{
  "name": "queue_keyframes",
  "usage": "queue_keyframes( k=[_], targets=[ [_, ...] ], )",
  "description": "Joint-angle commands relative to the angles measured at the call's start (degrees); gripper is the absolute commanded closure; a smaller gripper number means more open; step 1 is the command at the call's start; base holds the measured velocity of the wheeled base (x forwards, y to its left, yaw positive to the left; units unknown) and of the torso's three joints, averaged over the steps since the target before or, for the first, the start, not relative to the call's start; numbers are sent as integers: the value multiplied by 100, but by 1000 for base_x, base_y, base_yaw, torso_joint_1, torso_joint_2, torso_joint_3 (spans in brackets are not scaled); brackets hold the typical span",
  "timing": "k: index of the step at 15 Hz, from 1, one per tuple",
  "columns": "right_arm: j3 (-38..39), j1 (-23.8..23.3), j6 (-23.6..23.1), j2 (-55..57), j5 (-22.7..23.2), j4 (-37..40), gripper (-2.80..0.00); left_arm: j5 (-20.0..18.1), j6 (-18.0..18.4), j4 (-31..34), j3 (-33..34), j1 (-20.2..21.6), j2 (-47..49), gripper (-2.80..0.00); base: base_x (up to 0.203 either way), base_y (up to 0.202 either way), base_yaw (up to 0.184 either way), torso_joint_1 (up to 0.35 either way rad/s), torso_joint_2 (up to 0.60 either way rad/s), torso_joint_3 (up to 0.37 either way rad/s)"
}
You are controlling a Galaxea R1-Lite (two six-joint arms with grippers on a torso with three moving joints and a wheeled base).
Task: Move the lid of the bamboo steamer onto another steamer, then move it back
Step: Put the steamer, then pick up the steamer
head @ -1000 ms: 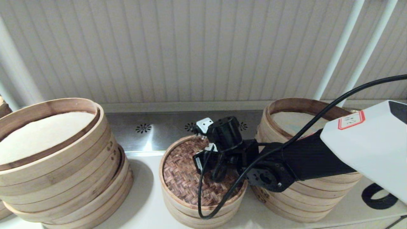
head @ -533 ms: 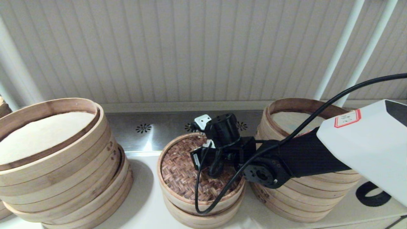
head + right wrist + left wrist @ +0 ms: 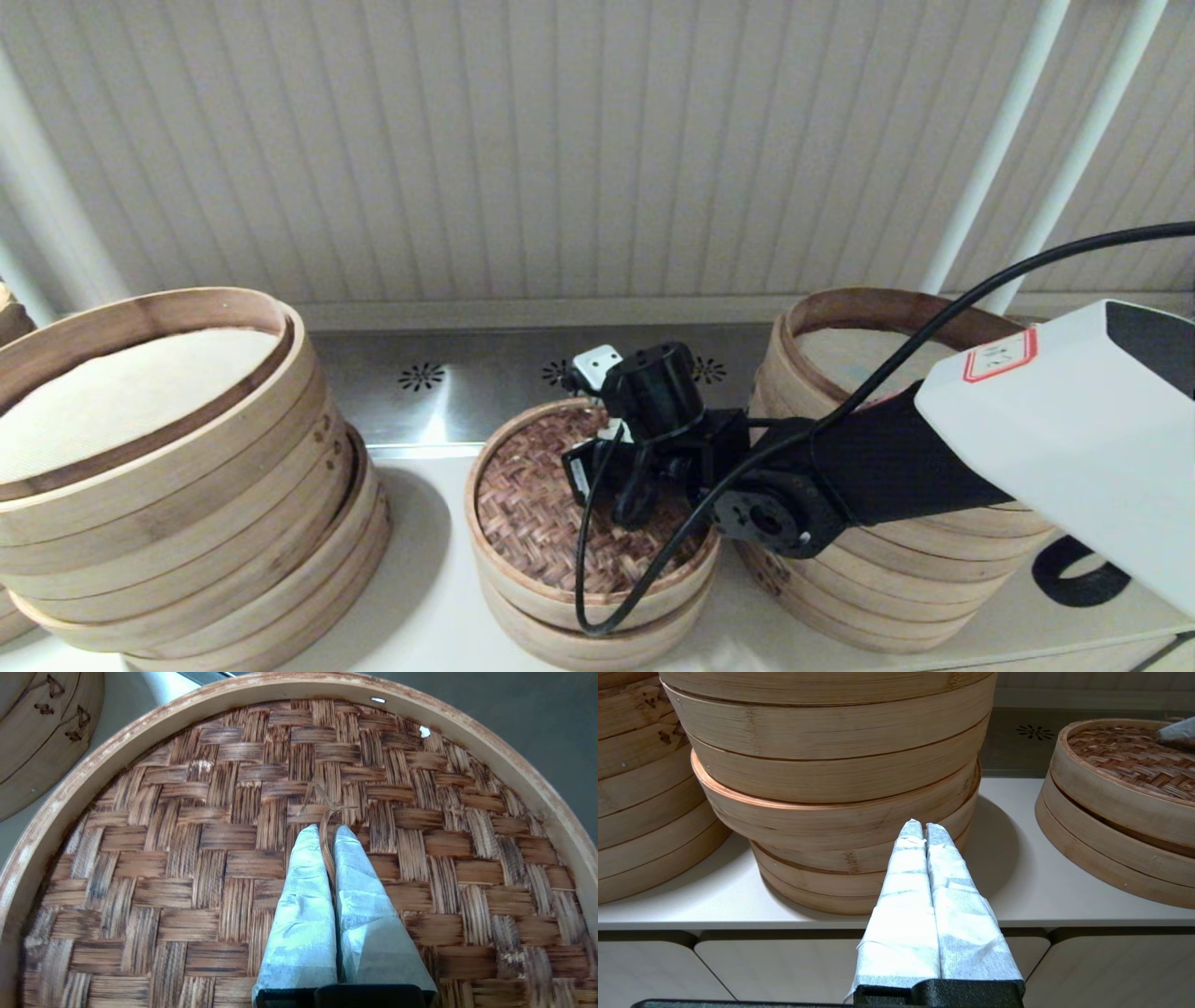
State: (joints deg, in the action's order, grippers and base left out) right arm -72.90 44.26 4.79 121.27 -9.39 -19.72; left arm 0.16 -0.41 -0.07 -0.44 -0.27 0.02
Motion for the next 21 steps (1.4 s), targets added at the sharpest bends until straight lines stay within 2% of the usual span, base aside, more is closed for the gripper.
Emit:
queue_keyframes(
  k=[1,4,12,13,14,21],
  targets=[
    [107,-11,11,10,-2,-88,0,2,-2,-1,0,0,-2,0,0,0,0,0,0,0],
    [250,3,-31,2,-11,-436,0,2,-2,-1,-9,0,-2,0,0,0,0,0,0,0],
    [303,3,-31,-33,-34,-445,0,2,-2,-1,0,0,-2,0,0,0,0,0,0,0],
    [295,3,-22,-34,-37,-445,-86,2,-2,-1,0,0,-2,0,0,0,0,0,0,0],
    [286,3,-13,-58,-37,-450,-280,2,-2,-1,0,0,-2,0,0,0,0,0,0,0],
    [264,-14,-85,-897,-90,-393,-280,2,-2,-1,0,0,-2,0,0,0,0,0,0,0]
  ],
)
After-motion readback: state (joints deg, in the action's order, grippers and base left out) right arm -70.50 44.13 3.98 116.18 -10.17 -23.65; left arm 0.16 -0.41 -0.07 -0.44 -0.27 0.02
